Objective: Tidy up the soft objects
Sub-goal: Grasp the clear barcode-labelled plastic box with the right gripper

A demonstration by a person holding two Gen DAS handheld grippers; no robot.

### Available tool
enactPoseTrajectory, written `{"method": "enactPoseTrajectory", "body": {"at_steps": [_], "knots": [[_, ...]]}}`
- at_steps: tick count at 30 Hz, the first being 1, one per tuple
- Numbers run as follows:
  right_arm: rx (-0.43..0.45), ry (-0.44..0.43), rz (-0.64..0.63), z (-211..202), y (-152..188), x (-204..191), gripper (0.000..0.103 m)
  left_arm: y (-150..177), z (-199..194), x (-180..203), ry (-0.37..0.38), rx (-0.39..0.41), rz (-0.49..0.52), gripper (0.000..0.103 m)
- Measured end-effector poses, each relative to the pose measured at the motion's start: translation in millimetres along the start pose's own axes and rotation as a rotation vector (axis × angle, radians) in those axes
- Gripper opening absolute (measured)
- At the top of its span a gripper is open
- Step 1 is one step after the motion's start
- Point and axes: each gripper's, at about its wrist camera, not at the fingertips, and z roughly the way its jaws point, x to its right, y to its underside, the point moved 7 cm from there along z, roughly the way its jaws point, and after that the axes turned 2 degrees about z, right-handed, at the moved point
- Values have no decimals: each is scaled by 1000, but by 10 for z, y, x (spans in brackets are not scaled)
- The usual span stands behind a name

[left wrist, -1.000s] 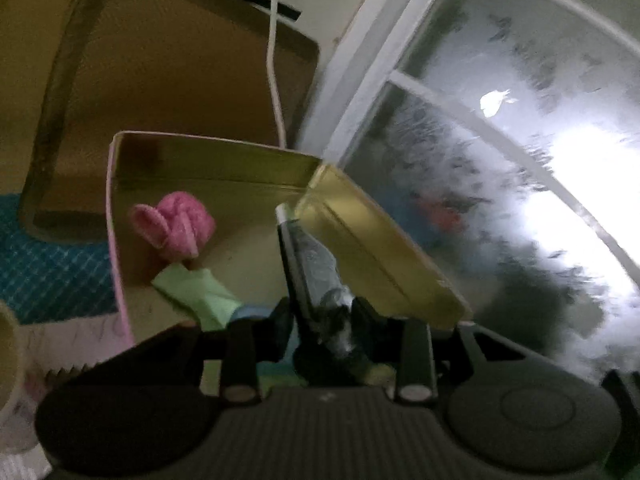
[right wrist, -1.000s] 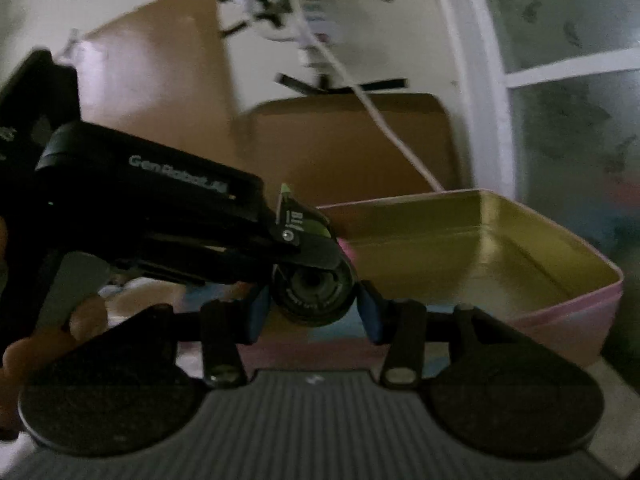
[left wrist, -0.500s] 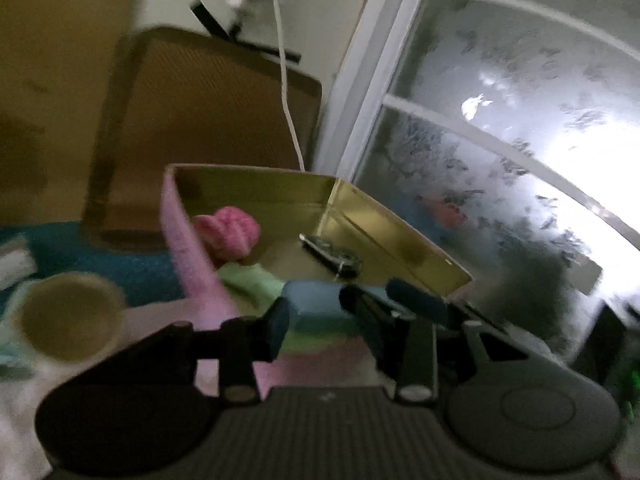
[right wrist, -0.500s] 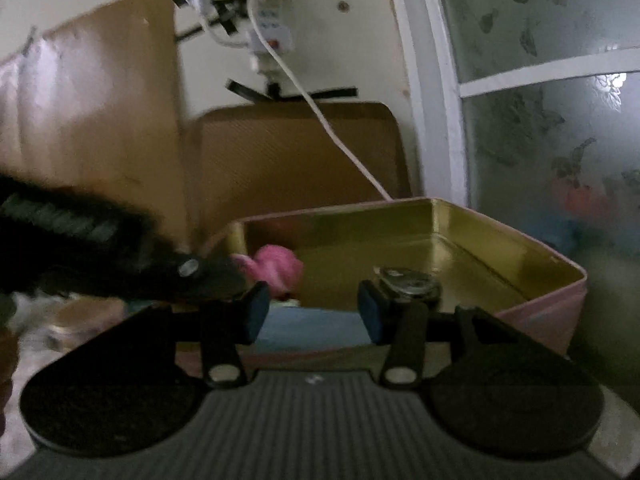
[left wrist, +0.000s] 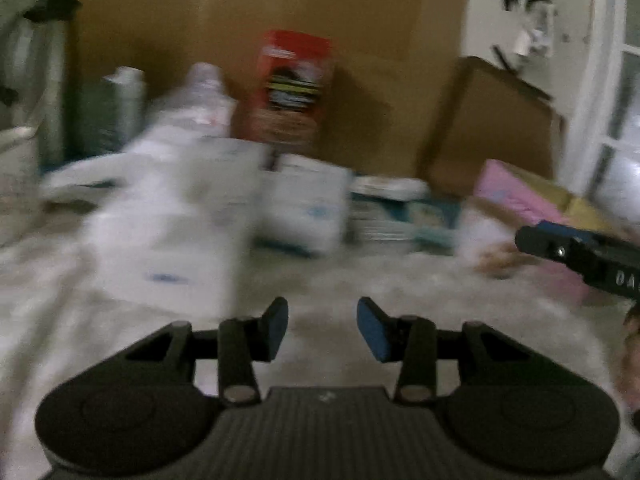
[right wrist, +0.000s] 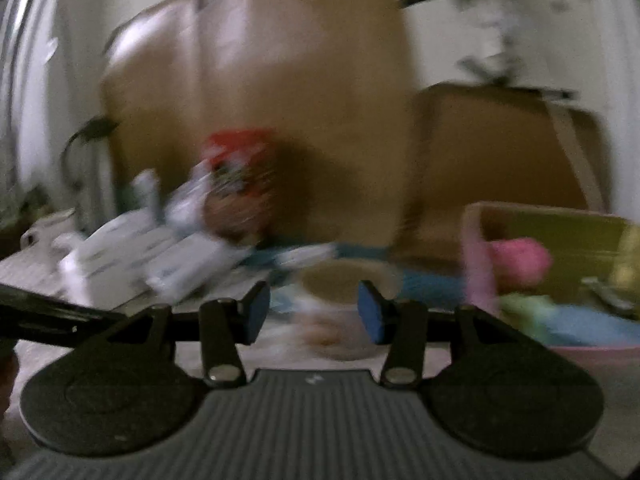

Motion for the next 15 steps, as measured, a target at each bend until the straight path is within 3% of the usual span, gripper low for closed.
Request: {"method": "enactPoseTrajectory", "body": {"at_steps": [1, 4, 10, 12, 13, 15], "knots": [[-25, -31, -13, 97, 4, -106, 51, 15, -15, -71, -23, 10, 1, 39], [-97, -68, -64, 448, 23, -401, 51, -41, -61, -97, 41, 64, -47, 46], [-208, -46, -124, 1110, 55, -699, 52, -62, -102, -73, 83, 103, -56, 49], [-244, -33, -138, 1298, 83, -732, 54, -50, -119, -120, 93, 109, -75, 49], [-254, -10, -157, 1387, 104, -730, 62, -54, -122, -132, 97, 112, -81, 50], [-281, 14, -167, 1503, 127, -722, 63, -53, -129, -147, 101, 118, -85, 52]]}}
